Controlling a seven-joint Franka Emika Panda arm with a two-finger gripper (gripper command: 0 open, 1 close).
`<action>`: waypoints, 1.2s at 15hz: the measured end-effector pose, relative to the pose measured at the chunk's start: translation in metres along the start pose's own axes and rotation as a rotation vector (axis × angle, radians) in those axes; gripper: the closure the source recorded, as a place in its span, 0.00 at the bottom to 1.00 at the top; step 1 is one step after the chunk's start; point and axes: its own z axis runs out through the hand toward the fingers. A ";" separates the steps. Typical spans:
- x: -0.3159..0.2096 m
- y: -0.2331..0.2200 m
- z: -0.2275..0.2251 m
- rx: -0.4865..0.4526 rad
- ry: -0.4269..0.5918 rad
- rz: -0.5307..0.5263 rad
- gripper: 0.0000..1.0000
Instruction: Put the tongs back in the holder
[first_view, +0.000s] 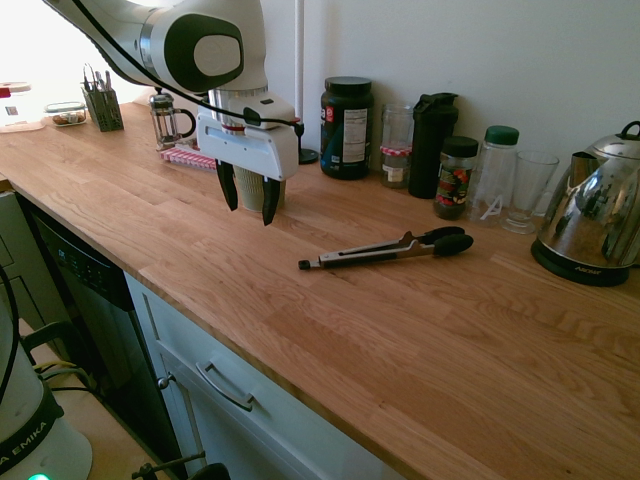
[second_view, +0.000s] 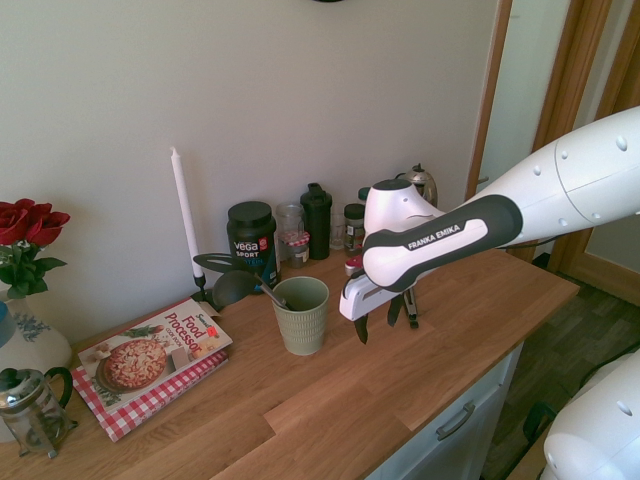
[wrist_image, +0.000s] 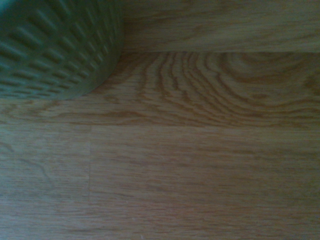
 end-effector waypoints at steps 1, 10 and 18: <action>0.000 0.000 0.001 0.000 -0.004 0.002 0.00; 0.115 0.001 -0.054 0.067 0.063 0.393 0.00; 0.229 0.049 -0.023 0.078 0.067 0.567 0.00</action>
